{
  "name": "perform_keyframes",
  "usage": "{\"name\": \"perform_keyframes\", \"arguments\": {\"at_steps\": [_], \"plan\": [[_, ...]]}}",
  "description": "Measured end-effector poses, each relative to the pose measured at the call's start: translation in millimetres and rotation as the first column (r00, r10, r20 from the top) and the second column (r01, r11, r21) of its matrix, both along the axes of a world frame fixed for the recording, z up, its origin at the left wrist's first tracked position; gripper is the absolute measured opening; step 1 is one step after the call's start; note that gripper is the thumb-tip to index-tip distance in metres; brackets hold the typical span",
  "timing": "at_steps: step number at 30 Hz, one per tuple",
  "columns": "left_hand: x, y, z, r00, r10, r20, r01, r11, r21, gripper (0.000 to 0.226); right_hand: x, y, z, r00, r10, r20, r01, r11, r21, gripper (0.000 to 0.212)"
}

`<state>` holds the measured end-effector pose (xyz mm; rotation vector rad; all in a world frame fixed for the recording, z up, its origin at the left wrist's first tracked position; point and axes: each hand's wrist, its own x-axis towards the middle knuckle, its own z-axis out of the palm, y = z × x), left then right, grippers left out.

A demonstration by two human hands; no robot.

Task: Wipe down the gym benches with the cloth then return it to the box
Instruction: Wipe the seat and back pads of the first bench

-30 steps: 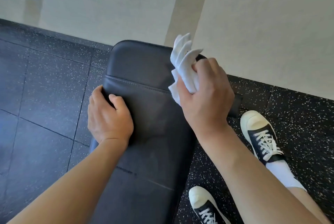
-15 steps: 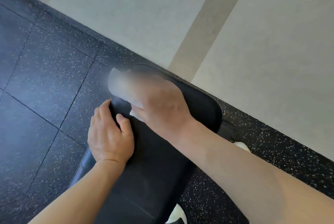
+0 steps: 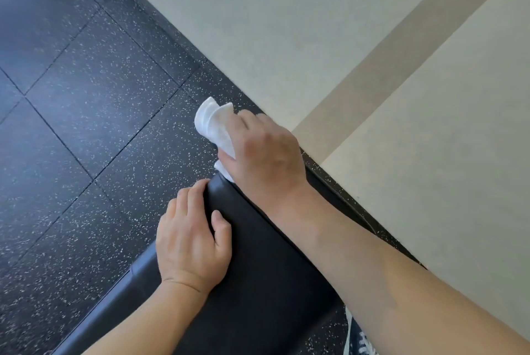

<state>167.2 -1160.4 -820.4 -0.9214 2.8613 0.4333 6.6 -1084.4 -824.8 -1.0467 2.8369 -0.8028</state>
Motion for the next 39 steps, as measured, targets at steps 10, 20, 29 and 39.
{"name": "perform_keyframes", "arguments": {"at_steps": [10,20,29,39], "plan": [[-1,-1,1,1.000,0.003,0.013,-0.003,1.000,0.004,0.059,10,33,-2,0.996,0.071,-0.056,-0.079,0.987,-0.143,0.026],[2,0,-1,0.999,0.021,-0.040,-0.020,1.000,0.007,0.058,42,86,-1,0.982,-0.189,0.025,0.191,0.975,-0.112,0.025],[5,4,1,1.000,-0.001,-0.019,0.001,1.000,0.005,0.046,65,20,4,0.977,-0.205,-0.060,0.200,0.977,-0.076,0.030],[176,-58,12,0.999,-0.043,0.001,0.043,0.999,-0.003,0.066,148,64,8,0.949,-0.288,-0.125,0.287,0.958,-0.030,0.034]]}}
